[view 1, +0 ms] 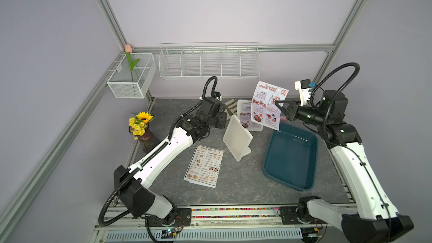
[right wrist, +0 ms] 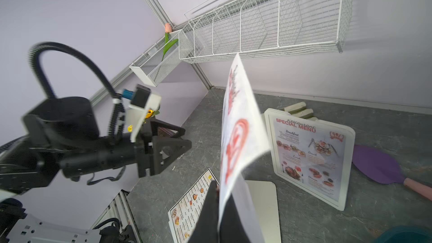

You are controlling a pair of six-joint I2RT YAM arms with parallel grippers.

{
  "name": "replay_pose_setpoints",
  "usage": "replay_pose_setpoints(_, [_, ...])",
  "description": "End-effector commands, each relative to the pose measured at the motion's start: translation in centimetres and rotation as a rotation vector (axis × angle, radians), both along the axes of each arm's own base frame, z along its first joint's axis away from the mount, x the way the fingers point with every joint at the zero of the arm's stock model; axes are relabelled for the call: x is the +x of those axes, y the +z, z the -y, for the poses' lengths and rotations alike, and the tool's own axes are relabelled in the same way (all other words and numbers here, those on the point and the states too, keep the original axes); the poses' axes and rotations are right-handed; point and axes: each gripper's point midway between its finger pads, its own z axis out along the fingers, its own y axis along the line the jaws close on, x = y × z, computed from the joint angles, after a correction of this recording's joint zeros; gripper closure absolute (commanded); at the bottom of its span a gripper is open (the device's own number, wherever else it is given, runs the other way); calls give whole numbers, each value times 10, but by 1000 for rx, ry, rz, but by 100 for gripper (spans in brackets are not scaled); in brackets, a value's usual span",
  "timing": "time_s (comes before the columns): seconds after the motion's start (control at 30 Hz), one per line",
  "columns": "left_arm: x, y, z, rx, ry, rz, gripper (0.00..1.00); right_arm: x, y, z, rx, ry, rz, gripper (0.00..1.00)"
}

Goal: Replace the menus in the menu holders
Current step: Pick up the menu from the storage box, then adjust the menu holder at the center of the board.

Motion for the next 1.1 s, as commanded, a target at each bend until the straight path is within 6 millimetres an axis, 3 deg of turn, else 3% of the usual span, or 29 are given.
replay_pose_setpoints(0.0, [5, -33, 6, -31, 40, -57, 42, -4, 2, -7, -35, -65, -21, 93])
replay_pose_setpoints(0.17, [20, -65, 10, 5, 52, -111, 46, -12, 2, -33, -123, -78, -11, 94])
replay_pose_setpoints(0.4, [29, -83, 31, 7, -5, -156, 47, -15, -2, -48, -227, -129, 0, 93])
replay_pose_setpoints(0.77, [41, -89, 50, 25, -67, -168, 45, -16, -1, -46, -204, -175, -30, 93])
replay_pose_setpoints(1.07, [38, -89, 62, 19, -147, -170, 36, -15, 1, -46, -174, -201, -38, 93])
